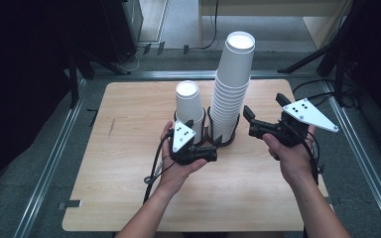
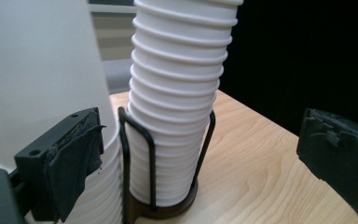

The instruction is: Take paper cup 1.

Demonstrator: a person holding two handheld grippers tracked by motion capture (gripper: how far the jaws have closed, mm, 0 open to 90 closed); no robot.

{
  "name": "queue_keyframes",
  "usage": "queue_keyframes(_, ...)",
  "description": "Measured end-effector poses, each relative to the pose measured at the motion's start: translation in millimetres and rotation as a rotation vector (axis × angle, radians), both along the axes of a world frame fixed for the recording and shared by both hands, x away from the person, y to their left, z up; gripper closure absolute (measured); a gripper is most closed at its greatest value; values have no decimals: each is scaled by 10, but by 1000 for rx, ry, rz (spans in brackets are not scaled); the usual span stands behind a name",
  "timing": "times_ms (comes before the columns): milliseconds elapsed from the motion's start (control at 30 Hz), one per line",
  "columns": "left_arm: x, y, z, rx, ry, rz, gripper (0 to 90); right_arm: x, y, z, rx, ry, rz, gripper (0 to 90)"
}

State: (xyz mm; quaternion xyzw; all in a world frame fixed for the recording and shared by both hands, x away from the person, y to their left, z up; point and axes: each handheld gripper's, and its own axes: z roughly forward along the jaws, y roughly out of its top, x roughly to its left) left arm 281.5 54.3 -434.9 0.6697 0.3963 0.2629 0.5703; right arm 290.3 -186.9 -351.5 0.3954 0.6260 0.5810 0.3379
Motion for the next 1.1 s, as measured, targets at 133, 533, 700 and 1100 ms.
queue_keyframes(133,68,-113,19,10,-4,-8,5,73,79,48,-5,4,12,32)
queue_keyframes(533,309,-392,100,36,-37,32,5,311,310,205,-28,10,30,22)
queue_keyframes(700,387,-463,124,35,-37,54,5,399,385,244,-48,7,29,13)
queue_keyframes(1100,602,-579,212,35,-26,153,6,786,505,339,-46,64,67,16)
